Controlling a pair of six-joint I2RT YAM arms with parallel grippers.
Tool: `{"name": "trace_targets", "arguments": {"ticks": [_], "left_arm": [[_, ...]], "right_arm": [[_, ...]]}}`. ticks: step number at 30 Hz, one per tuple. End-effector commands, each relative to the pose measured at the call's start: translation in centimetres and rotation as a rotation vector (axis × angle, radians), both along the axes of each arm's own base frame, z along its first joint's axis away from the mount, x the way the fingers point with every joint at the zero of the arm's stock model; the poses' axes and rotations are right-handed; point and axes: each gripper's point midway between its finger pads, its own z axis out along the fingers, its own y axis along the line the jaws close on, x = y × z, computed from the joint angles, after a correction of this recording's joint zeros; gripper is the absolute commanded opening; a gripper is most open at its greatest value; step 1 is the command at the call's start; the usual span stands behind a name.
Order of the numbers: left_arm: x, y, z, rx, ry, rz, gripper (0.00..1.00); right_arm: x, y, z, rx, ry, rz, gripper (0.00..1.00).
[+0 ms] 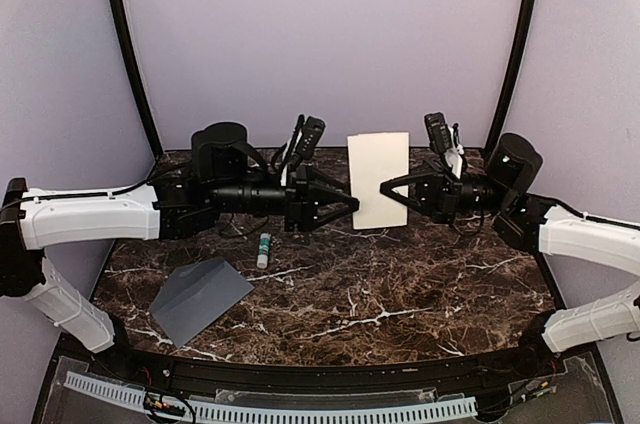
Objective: Place the letter into the envelope and seal it
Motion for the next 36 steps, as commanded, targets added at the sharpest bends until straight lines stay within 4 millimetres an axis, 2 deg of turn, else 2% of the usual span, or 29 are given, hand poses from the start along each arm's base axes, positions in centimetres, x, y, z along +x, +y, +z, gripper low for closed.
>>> {"name": "trace_targets", "arguments": {"ticks": [1,5,9,14,22,24,25,28,31,32,33,34,35,36], "left_arm": [[-0.5,-0.1,0.7,-0.043,0.006,-0.030,0.42],[-0.6,-0.9,0.1,-0.043,0.039,-0.059,0.28],[0.5,-1.4,-0.4,-0.023,0.085,-0.017,0.04],[2.2,-1.3,-0.7,0.000,0.205,0.097,0.00],[2.3,-1.1,-0.3,-0.002,0.268,0.119,0.00],[2.0,-1.0,-0.4,-0.002,0.255,0.103,0.05],[1.9,-0.8,-0.1,-0.005,0.238,0.101,0.12],[2.0,0.3,-1.1,0.026,0.207,0.146,0.34],[3.3,3.0,-2.7,0.106,0.171,0.299,0.46],[3.3,4.0,-2.2,0.104,0.157,0.329,0.51],[3.7,5.0,-3.6,0.150,0.157,0.384,0.54],[3.7,5.9,-3.1,0.147,0.146,0.411,0.59],[4.1,7.1,-4.7,0.199,0.149,0.469,0.61],[3.9,8.2,-4.3,0.195,0.141,0.497,0.66]], "right_arm": [[-0.1,-0.3,1.6,0.065,-0.038,-0.027,0.00],[0.4,-0.3,1.4,0.067,-0.035,-0.051,0.00],[0.8,-0.3,1.2,0.066,-0.050,-0.079,0.00],[0.7,-0.6,1.0,0.057,-0.131,-0.100,0.00],[1.4,-1.0,-0.1,0.032,-0.182,-0.178,0.00],[1.8,-1.1,-0.3,0.024,-0.168,-0.199,0.00],[2.1,-1.1,-0.4,0.020,-0.158,-0.219,0.00],[3.4,-1.5,-0.9,-0.008,-0.121,-0.297,0.00],[4.5,-2.0,-1.6,-0.038,-0.090,-0.372,0.00],[4.9,-2.2,-1.9,-0.048,-0.076,-0.398,0.00],[5.3,-2.4,-2.2,-0.058,-0.062,-0.423,0.00],[5.6,-2.5,-2.5,-0.069,-0.051,-0.443,0.00],[6.0,-2.6,-3.0,-0.081,-0.038,-0.458,0.00],[6.2,-2.6,-3.3,-0.091,-0.027,-0.468,0.00]]}}
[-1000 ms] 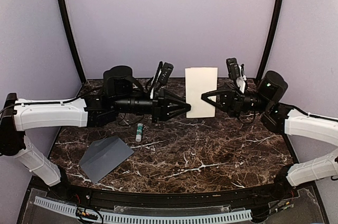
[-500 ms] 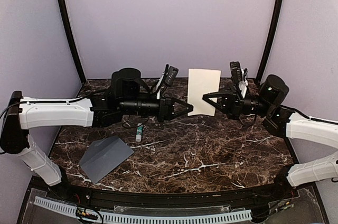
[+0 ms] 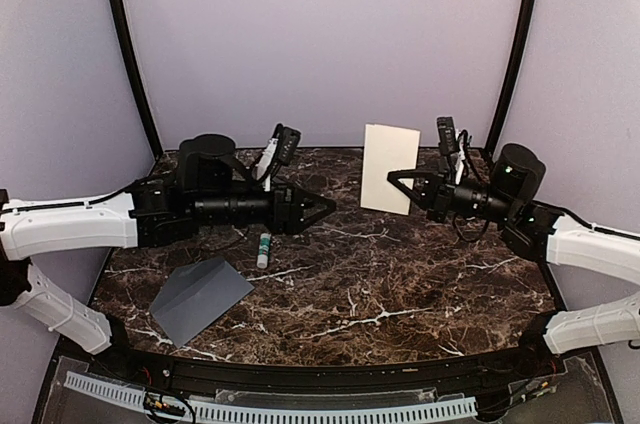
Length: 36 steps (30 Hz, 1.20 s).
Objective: Place the letter into the envelope and seal it
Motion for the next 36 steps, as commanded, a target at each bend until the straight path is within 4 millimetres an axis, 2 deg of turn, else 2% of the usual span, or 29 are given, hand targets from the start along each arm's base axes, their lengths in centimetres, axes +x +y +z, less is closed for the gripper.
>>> {"name": "trace_targets", "arguments": {"ticks": [1,2,3,4,5,6,7,8,9,10,11,14,18,26,36], "left_arm": [[1.7,6.2,-2.3,0.164,-0.049,0.250,0.69],[2.3,7.9,-2.1,0.188,-0.069,0.328,0.73],[2.2,9.3,-3.8,0.259,-0.055,0.367,0.76],[3.1,11.6,-3.6,0.294,-0.084,0.480,0.80],[3.2,13.6,-5.3,0.371,-0.068,0.543,0.81],[3.8,15.8,-5.1,0.392,-0.080,0.652,0.83],[3.7,17.5,-6.6,0.460,-0.067,0.691,0.83],[3.8,18.9,-6.5,0.462,-0.066,0.754,0.83],[3.5,20.1,-7.8,0.507,-0.049,0.775,0.84],[3.4,21.1,-7.7,0.494,-0.034,0.810,0.83],[3.1,21.9,-8.7,0.525,-0.016,0.821,0.84],[2.3,24.5,-9.9,0.539,0.043,0.901,0.84],[1.5,26.8,-11.6,0.545,0.124,0.960,0.83],[0.5,29.5,-15.2,0.584,0.279,1.031,0.84],[-0.3,30.0,-18.3,0.601,0.407,1.049,0.88]], "right_arm": [[1.8,-0.7,-1.9,-0.041,0.059,-0.116,0.00],[1.9,-0.6,-2.3,-0.045,0.071,-0.117,0.00],[2.0,-0.5,-2.6,-0.049,0.081,-0.119,0.00],[2.3,-0.4,-3.2,-0.057,0.095,-0.118,0.00],[2.4,-0.2,-3.6,-0.063,0.105,-0.112,0.00],[2.6,-0.1,-3.9,-0.066,0.112,-0.105,0.00],[2.7,0.1,-4.2,-0.068,0.119,-0.101,0.00],[2.9,0.2,-4.5,-0.071,0.125,-0.098,0.00],[3.0,0.2,-4.7,-0.074,0.129,-0.098,0.00],[3.2,0.3,-5.0,-0.078,0.132,-0.096,0.00],[3.4,0.4,-5.2,-0.081,0.137,-0.096,0.00],[3.8,0.5,-5.6,-0.088,0.151,-0.099,0.00],[4.2,0.6,-6.0,-0.098,0.159,-0.099,0.00],[4.6,1.8,-6.2,-0.104,0.153,-0.034,0.00],[4.9,3.5,-6.9,-0.104,0.157,0.064,0.00]]}}
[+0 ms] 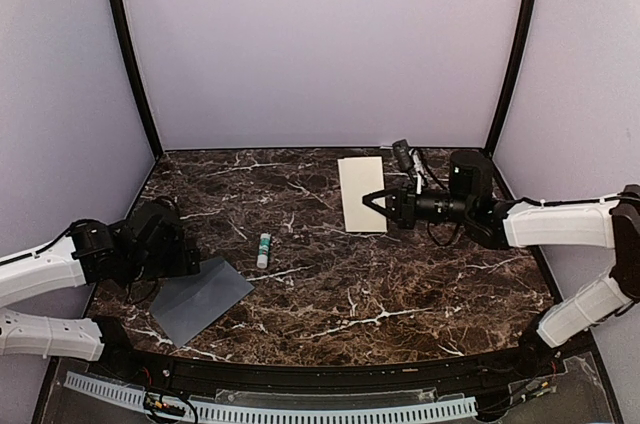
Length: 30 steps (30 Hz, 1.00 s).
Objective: Place the letter into the envelope and seal it
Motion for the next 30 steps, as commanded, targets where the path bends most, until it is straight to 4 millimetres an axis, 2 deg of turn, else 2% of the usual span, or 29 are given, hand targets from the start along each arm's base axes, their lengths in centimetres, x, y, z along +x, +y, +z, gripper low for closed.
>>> {"name": "trace_targets", "arguments": {"ticks": [1,10,20,25,30], "left_arm": [[-0.9,0.5,-2.1,-0.015,0.081,0.040,0.88],[-0.8,1.5,-4.4,-0.012,0.173,0.114,0.90],[0.5,1.7,-7.8,-0.073,0.249,0.125,0.89],[0.8,1.3,-8.2,-0.081,0.260,0.116,0.79],[1.0,0.3,-8.0,-0.118,0.270,0.087,0.60]], "right_arm": [[0.3,1.0,1.9,0.053,-0.058,0.061,0.00],[0.6,2.2,1.0,0.069,-0.023,0.138,0.00],[0.0,1.3,-0.1,0.072,0.005,0.139,0.00],[-0.1,1.4,-0.6,0.071,0.020,0.146,0.00],[-0.1,1.5,-0.9,0.071,0.033,0.151,0.00]]}}
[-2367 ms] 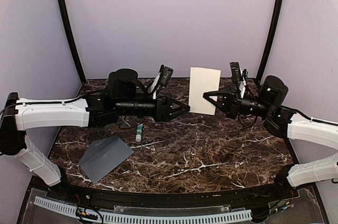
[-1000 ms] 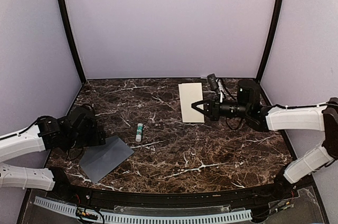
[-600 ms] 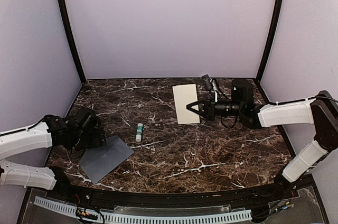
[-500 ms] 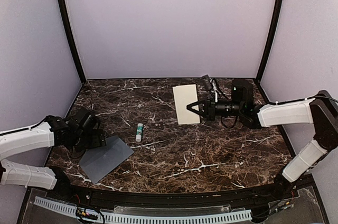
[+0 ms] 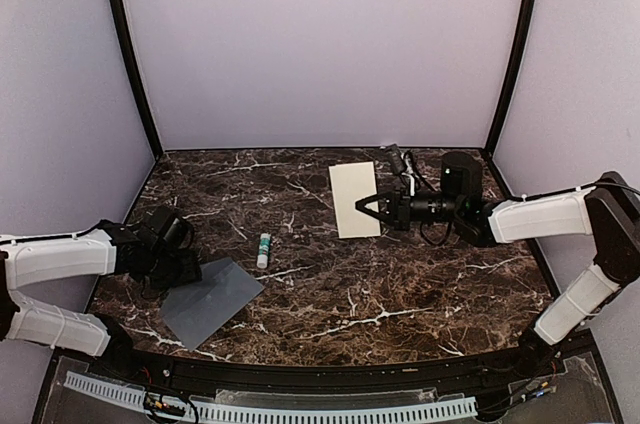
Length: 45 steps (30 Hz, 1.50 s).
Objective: Place the letter into the envelope and seal it
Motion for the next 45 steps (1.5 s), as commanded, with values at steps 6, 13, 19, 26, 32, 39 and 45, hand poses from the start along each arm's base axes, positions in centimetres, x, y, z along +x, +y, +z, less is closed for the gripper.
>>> {"name": "trace_targets", "arguments": {"ticks": [6,13,19,26,32,39,45], "left_arm": [[0.1,-2.1,1.0,-0.121,-0.010,-0.052,0.30],[-0.5,-3.6,1.7,-0.226,-0.053,-0.111,0.43],[-1.0,-5.7,1.8,-0.335,-0.062,-0.195,0.51],[-1.2,-5.7,0.9,-0.320,-0.048,-0.222,0.50],[-1.4,-8.4,0.6,-0.390,-0.049,-0.339,0.41],[-1.8,-9.3,0.1,-0.341,-0.032,-0.392,0.25],[-1.8,-10.9,2.2,-0.301,-0.091,-0.459,0.01]], "right_arm": [[-0.1,0.1,0.5,0.030,-0.011,0.017,0.00],[-0.1,0.4,0.3,0.037,0.018,0.041,0.00],[-0.1,0.7,0.3,0.042,0.035,0.054,0.00],[0.0,1.0,0.2,0.046,0.052,0.067,0.00],[0.1,1.2,0.1,0.047,0.065,0.077,0.00],[0.0,1.2,0.1,0.045,0.073,0.086,0.00],[-0.1,1.4,0.1,0.046,0.078,0.102,0.00]]}}
